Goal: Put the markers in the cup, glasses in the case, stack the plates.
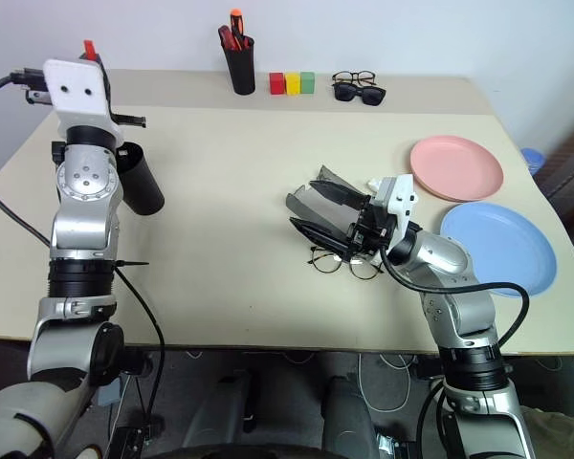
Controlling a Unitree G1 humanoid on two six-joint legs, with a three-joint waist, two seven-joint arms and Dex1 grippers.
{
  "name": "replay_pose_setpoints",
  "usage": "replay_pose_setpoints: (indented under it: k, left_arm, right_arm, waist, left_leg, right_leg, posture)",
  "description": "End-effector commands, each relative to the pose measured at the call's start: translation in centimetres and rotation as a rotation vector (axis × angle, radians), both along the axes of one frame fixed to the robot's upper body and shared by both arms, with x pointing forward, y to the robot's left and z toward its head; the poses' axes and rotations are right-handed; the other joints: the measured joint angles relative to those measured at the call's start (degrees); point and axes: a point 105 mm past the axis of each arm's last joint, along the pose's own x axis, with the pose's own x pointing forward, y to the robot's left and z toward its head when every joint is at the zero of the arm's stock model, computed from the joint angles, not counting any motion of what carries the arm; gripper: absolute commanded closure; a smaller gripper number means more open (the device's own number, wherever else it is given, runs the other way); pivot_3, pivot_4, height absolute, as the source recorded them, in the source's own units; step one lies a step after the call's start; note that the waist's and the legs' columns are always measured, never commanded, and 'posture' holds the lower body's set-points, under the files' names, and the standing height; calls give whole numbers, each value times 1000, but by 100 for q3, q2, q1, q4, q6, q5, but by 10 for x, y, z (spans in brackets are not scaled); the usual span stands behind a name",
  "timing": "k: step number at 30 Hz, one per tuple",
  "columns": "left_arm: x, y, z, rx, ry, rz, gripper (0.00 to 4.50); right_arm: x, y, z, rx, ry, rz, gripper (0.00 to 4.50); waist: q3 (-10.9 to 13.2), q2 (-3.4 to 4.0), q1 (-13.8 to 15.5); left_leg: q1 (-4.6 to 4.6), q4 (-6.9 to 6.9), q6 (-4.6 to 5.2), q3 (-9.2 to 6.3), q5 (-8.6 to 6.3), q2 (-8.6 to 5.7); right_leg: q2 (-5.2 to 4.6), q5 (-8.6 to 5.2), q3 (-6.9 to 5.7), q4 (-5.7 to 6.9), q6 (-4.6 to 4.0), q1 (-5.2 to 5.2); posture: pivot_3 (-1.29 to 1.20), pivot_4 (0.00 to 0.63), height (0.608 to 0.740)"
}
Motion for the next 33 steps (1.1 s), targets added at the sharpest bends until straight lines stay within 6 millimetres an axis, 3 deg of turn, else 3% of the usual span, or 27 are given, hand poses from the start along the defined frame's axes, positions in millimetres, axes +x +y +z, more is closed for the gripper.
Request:
replay_pose_setpoints:
  k: [1,6,10,14,15,20,24,29,33]
  left_arm:
    - [-7,6,1,8,-15,9,4469]
    - [-7,7,-22,-13,45,8,4469]
    - [-6,6,-35,-40,80,-3,2767]
    - [-9,-13,-28,-64,55,-126,671]
    - [-8,-22,-26,-71,69,-181,671]
    - [-11,-109,-16,55,305,-737,671]
    - [-14,-158,-39,183,646,-1138,671]
    - [-14,-180,-75,522,885,-1398,671]
    - [-8,-186,-102,780,1075,-1460,671]
  right_arm:
    - [-2,0,8,16,-44,5,1046]
    - [-1,-5,3,11,-41,-6,1046]
    - [0,-10,-1,5,-39,-17,1046]
    - [1,-13,-2,-4,-39,-32,1046]
    - [0,-14,-2,-7,-39,-39,1046]
    - [-5,-28,-1,-21,-33,-130,1046]
    - [-16,-40,-2,-25,-24,-216,1046]
    - [-23,-50,-1,-22,-31,-310,1046]
    - [-27,-51,0,-15,-47,-366,1046]
  waist:
    - [0,0,-5]
    - [0,0,-3]
    - [0,0,4]
    - [0,0,2]
    - [0,0,0]
    - [0,-1,36]
    - [-1,1,0]
    - [-5,10,-65]
    - [-1,3,-7]
  left_leg:
    - [0,0,0,0,0,0]
    - [0,0,-1,0,0,0]
    - [0,1,-1,0,0,0]
    - [-1,1,-1,0,0,0]
    - [-1,1,-1,0,0,0]
    - [-6,4,-2,-1,1,0]
    - [-8,4,-2,-1,1,-2]
    - [5,-2,-1,3,1,1]
    - [-8,4,0,1,0,1]
  right_leg:
    - [0,0,0,0,0,0]
    - [0,0,0,1,0,0]
    - [0,0,0,0,0,0]
    - [0,0,0,0,-1,1]
    - [0,0,0,-1,-1,0]
    - [0,-2,-1,-2,-3,1]
    - [-1,-5,0,-8,-9,2]
    - [0,-14,1,-5,-26,1]
    - [0,-15,-1,-9,-30,-8]
  posture:
    - [0,150,740]
    - [0,150,740]
    - [0,150,740]
    - [0,150,740]
    - [0,150,740]
    - [0,150,740]
    - [0,150,740]
    - [0,150,740]
    - [0,150,740]
